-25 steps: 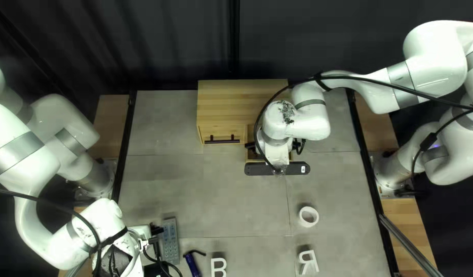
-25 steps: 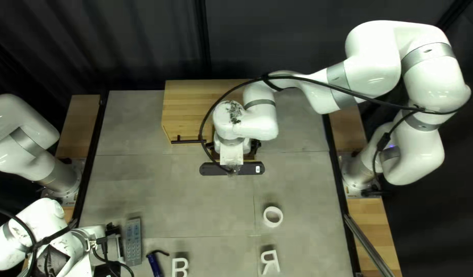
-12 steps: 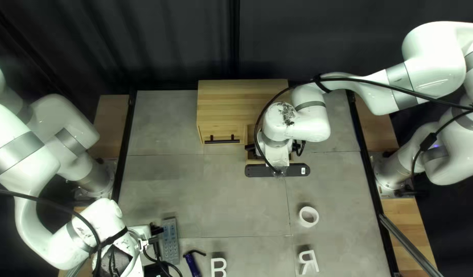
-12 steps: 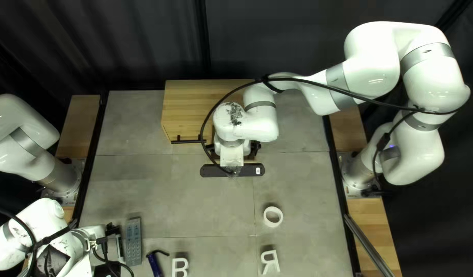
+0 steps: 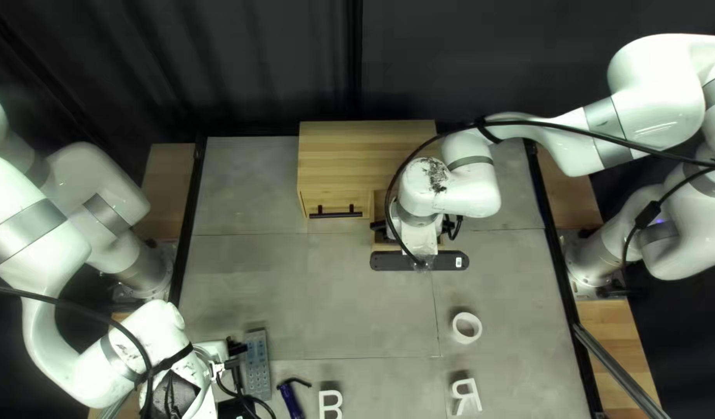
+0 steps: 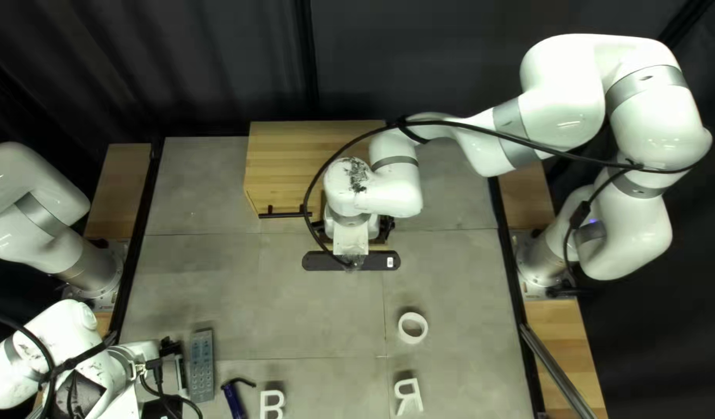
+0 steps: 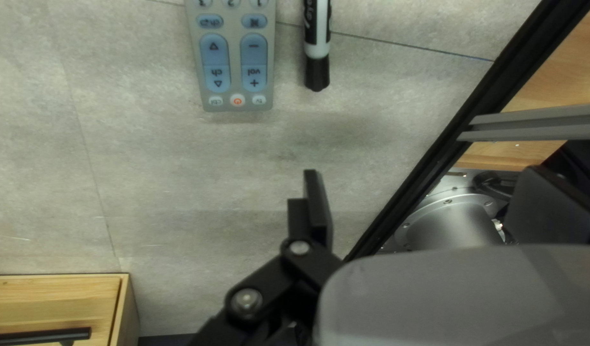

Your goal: Open drawers and place objects into drawer and close

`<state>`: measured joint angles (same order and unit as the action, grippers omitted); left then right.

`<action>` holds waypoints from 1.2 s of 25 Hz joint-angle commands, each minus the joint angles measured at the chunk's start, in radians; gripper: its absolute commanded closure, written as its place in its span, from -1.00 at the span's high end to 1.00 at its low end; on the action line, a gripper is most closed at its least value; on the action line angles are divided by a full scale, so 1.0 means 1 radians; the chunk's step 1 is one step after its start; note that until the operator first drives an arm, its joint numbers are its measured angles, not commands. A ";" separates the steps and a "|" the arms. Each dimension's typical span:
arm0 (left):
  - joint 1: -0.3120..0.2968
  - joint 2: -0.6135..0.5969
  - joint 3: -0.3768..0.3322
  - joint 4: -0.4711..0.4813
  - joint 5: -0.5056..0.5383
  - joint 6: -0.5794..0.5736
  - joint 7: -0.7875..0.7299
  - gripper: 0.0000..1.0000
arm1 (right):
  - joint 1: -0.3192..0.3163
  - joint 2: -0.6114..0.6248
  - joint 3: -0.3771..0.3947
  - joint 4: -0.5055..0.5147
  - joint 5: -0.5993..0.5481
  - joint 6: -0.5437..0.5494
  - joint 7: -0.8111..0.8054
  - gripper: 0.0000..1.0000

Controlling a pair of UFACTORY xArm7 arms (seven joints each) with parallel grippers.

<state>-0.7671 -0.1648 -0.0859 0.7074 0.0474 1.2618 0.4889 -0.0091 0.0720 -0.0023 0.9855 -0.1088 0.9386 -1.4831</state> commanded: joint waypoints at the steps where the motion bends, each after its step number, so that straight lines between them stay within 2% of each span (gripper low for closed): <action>1: 0.000 0.000 0.000 0.000 0.000 0.000 0.000 1.00 | -0.001 -0.009 -0.001 -0.005 -0.003 0.002 -0.002 1.00; 8: 0.000 0.000 0.000 0.000 0.000 0.000 0.000 1.00 | 0.001 -0.031 -0.001 0.002 -0.020 0.028 0.023 1.00; 16: 0.000 0.000 0.000 0.000 0.000 0.000 0.000 1.00 | 0.017 -0.088 0.021 0.036 -0.132 0.143 0.277 1.00; 19: 0.000 0.000 0.000 0.000 0.000 0.000 0.000 1.00 | 0.034 -0.071 0.048 0.111 -0.176 0.254 0.496 1.00; 22: 0.000 0.000 0.000 0.000 0.000 0.000 0.000 1.00 | 0.053 -0.076 0.076 0.125 -0.183 0.311 0.719 1.00; 27: 0.000 0.000 0.000 0.000 0.000 0.000 0.000 1.00 | 0.073 -0.108 0.098 0.074 -0.147 0.283 1.009 1.00; 30: 0.000 0.000 0.000 0.000 0.000 0.000 0.000 1.00 | 0.086 -0.086 0.109 0.078 -0.121 0.252 1.152 1.00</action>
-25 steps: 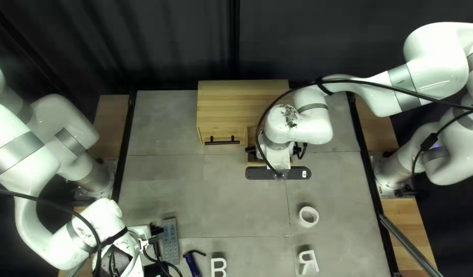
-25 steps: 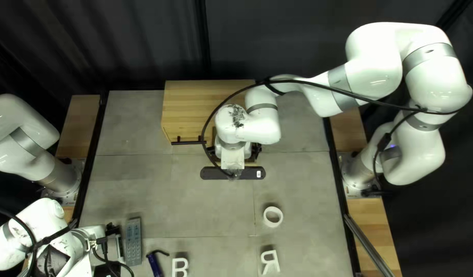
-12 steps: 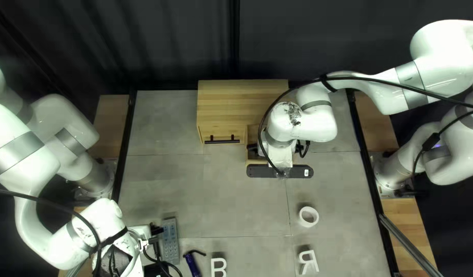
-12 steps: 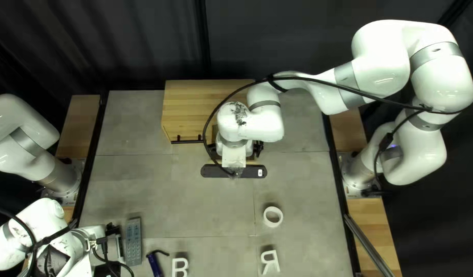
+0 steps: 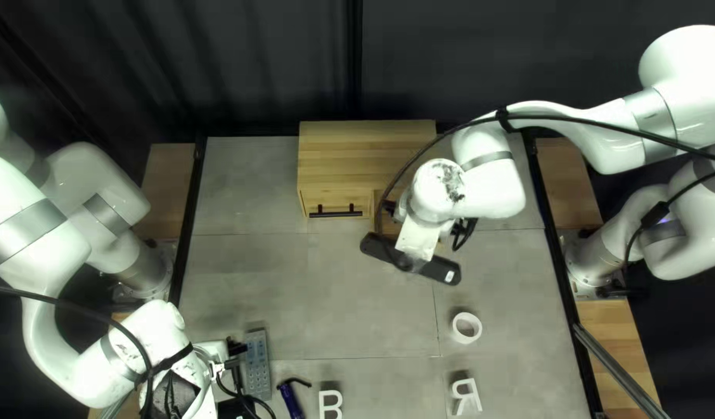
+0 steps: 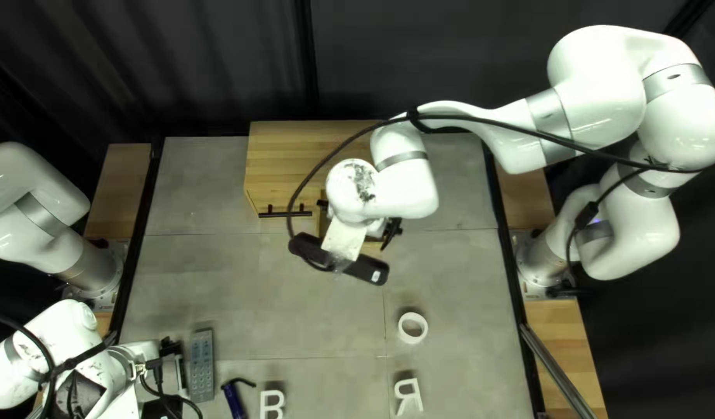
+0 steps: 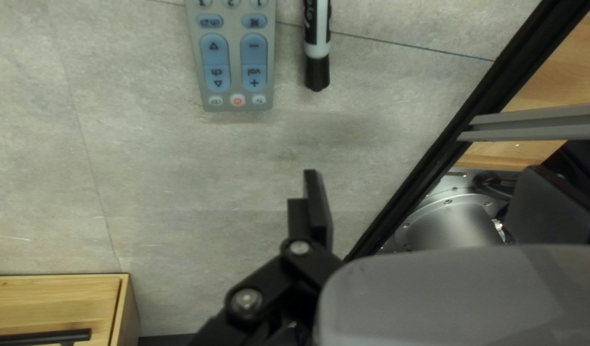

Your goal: Open drawers and place objects into drawer and close

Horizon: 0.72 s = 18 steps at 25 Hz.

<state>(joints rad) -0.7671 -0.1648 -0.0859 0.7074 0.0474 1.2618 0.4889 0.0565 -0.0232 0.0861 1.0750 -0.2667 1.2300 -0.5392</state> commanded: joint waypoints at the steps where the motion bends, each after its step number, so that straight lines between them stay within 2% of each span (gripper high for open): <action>1: 0.000 0.000 0.000 0.000 0.000 0.000 0.000 1.00 | 0.022 0.014 0.023 -0.009 0.040 -0.044 0.230 1.00; 5: 0.000 0.000 0.000 0.000 0.000 0.000 0.000 1.00 | 0.045 0.042 0.044 0.022 0.025 -0.058 0.250 1.00; 18: 0.000 0.000 0.000 0.000 0.000 0.000 0.000 1.00 | 0.045 0.042 0.044 0.022 0.025 -0.058 0.250 1.00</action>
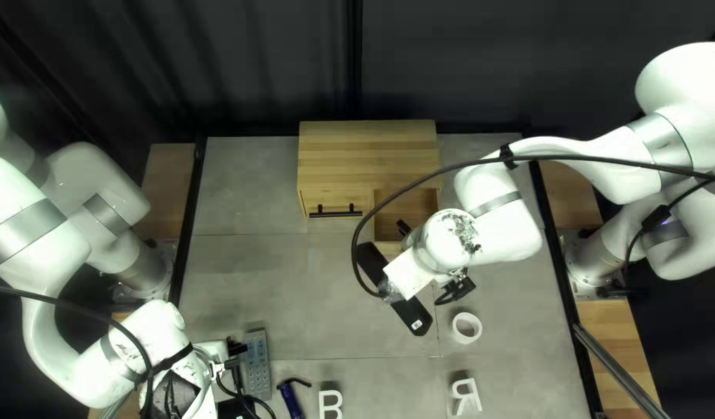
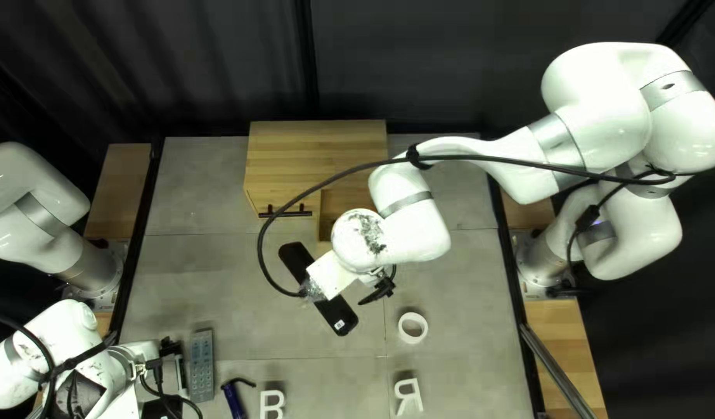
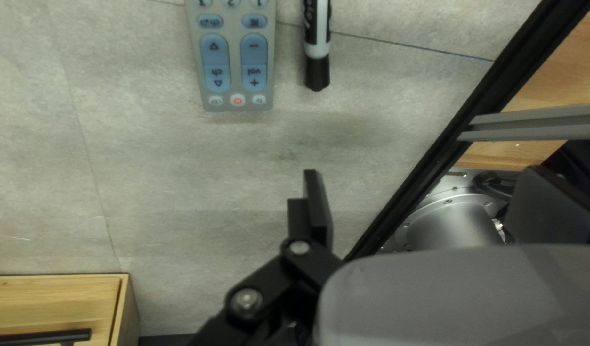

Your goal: Open drawers and place objects into drawer and close

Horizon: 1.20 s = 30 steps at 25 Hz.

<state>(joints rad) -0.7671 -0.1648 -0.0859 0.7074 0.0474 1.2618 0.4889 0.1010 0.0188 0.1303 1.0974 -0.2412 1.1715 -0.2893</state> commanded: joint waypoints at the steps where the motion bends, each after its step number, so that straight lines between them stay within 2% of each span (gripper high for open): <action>1: 0.000 0.000 0.000 0.000 0.000 0.000 0.000 1.00 | 0.000 0.000 0.000 0.000 0.000 0.000 0.000 1.00; 3: 0.000 0.000 0.000 0.000 0.000 0.000 0.000 1.00 | -0.006 0.002 -0.007 0.005 -0.028 0.009 0.041 1.00; 10: 0.000 0.000 0.000 0.000 0.000 0.000 0.000 1.00 | -0.036 -0.035 -0.030 0.031 0.014 0.097 0.437 1.00; 13: 0.000 0.000 0.000 0.000 0.000 0.000 0.000 1.00 | -0.041 -0.040 -0.034 0.006 0.056 0.061 0.584 1.00; 15: 0.000 0.000 0.000 0.000 0.000 0.000 0.000 1.00 | -0.038 -0.043 -0.031 -0.031 0.072 -0.008 0.654 1.00; 22: 0.000 0.000 0.000 0.000 0.000 0.000 0.000 1.00 | -0.055 -0.050 -0.047 -0.145 0.125 -0.218 0.665 1.00; 30: 0.000 0.000 0.000 0.000 0.000 0.000 0.000 1.00 | -0.080 -0.039 -0.073 -0.209 0.122 -0.325 0.609 1.00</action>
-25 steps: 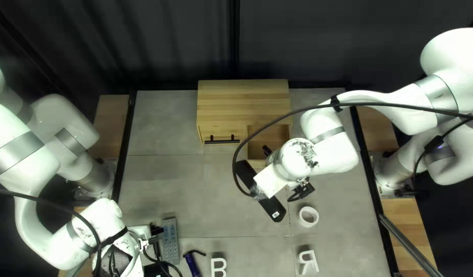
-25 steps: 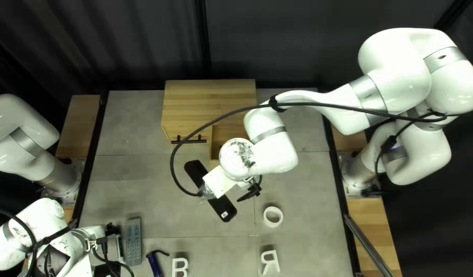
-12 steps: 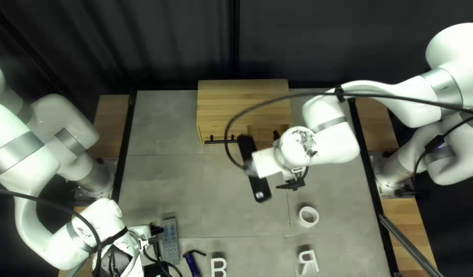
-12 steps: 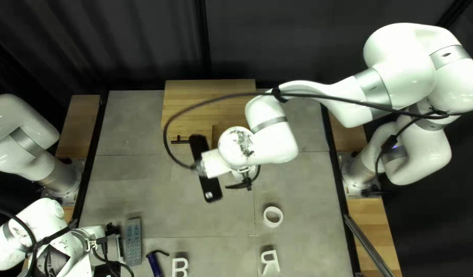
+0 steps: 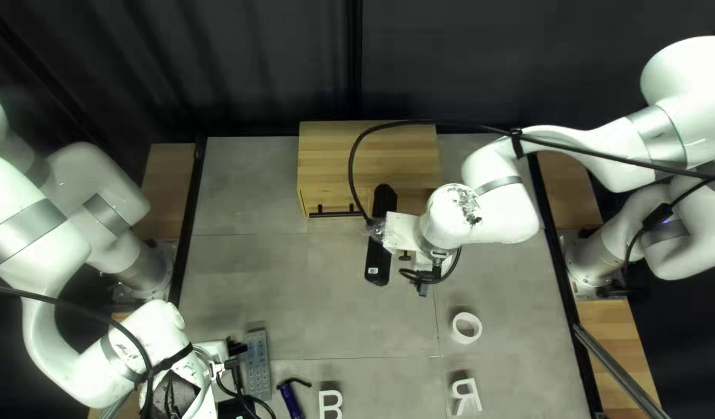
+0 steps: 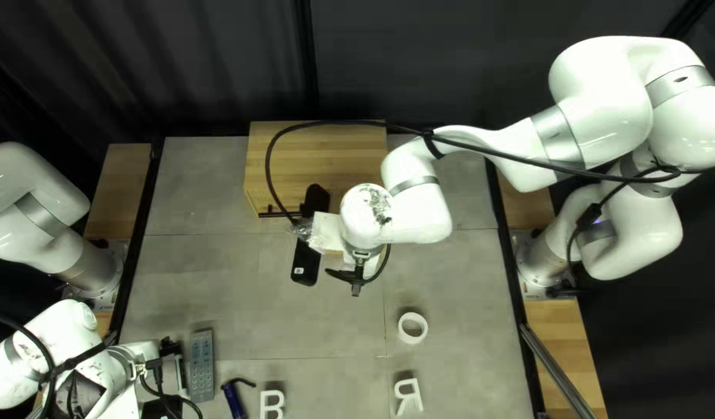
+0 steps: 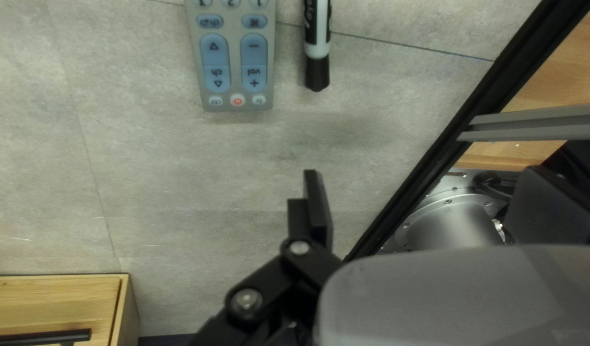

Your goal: Open drawers and place objects into drawer and close

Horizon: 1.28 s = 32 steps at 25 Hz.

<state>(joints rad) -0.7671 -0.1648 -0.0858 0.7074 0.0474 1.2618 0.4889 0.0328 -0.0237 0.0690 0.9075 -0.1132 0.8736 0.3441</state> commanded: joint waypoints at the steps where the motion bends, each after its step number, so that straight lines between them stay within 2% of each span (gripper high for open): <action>1: 0.000 0.000 0.000 0.000 0.000 0.000 0.000 1.00 | -0.015 0.010 -0.016 -0.010 -0.008 -0.020 -0.037 1.00; 9: 0.000 0.000 0.000 0.000 0.000 0.000 0.000 1.00 | -0.031 0.044 -0.031 0.060 -0.022 0.046 -0.105 1.00; 13: 0.000 0.000 0.000 0.000 0.000 0.000 0.000 1.00 | -0.037 0.064 -0.035 0.059 -0.011 0.017 -0.128 1.00; 24: 0.000 0.000 0.000 0.000 0.000 0.000 0.000 1.00 | -0.070 0.057 -0.055 -0.032 0.093 -0.119 -0.286 1.00; 32: 0.000 0.000 0.000 0.000 0.000 0.000 0.000 1.00 | -0.071 0.068 -0.051 0.000 0.139 -0.084 -0.381 1.00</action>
<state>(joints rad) -0.7671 -0.1648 -0.0859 0.7074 0.0474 1.2618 0.4889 -0.0381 0.0412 0.0164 0.8973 0.0170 0.7764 -0.0156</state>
